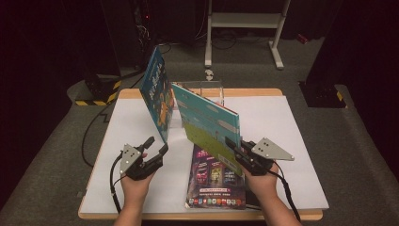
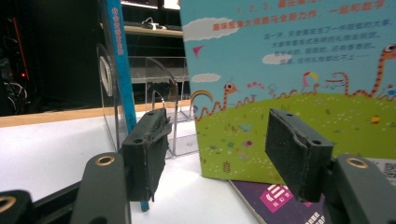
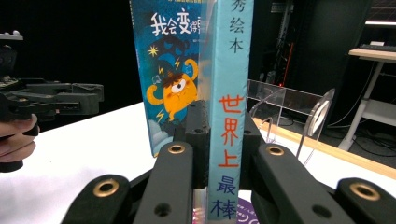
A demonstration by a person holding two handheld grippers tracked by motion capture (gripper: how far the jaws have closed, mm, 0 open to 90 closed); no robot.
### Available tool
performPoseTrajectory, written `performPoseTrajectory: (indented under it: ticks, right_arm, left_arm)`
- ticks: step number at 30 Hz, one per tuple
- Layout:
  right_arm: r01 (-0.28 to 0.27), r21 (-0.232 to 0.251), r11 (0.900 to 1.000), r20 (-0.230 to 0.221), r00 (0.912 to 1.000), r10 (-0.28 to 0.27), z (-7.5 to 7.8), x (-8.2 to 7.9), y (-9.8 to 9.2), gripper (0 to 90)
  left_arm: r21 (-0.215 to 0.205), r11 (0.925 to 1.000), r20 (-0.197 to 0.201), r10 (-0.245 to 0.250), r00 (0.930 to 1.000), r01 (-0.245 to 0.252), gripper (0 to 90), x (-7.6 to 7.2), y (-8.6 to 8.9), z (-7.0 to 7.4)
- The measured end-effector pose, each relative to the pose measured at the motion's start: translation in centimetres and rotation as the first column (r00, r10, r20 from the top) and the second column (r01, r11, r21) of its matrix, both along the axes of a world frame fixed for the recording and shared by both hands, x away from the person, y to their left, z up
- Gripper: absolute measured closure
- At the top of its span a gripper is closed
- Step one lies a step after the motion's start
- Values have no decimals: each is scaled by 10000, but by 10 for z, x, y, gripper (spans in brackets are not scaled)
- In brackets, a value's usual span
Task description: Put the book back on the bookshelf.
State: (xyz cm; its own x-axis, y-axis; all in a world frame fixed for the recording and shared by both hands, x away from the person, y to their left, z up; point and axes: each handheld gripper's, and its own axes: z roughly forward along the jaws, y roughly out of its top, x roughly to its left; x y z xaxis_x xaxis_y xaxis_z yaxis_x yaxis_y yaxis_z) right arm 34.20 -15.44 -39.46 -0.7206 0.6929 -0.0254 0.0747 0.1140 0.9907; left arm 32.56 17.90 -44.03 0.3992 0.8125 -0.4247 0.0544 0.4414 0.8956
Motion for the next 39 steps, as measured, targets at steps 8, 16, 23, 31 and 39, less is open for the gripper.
performPoseTrajectory:
  ticks: [8, 16, 23, 31, 39]
  right_arm:
    - [-27, 23, 10000, -122, 9999, 27, 0, 0, 1, 800]
    - [-150, -245, 9996, -23, 9999, 149, 0, -12, 13, 782]
    - [-114, -252, 9996, -199, 9997, 109, 0, -20, 20, 768]
    - [-144, -285, 9995, -289, 9995, 136, -1, -26, 24, 760]
    - [-176, -279, 9995, -263, 9995, 169, -2, -28, 26, 753]
  left_arm:
    - [7, 9995, 1, -302, 9995, 302, 389, -3, -7, 3]
    - [-146, 9968, 199, -789, 9967, 792, 394, -11, -18, 13]
    - [-198, 9894, 446, -1426, 9888, 1436, 411, -22, -33, 24]
    - [295, 9806, 729, -1953, 9780, 1937, 437, -19, -64, 35]
    - [584, 9809, 657, -1895, 9797, 1858, 446, 3, -84, 42]
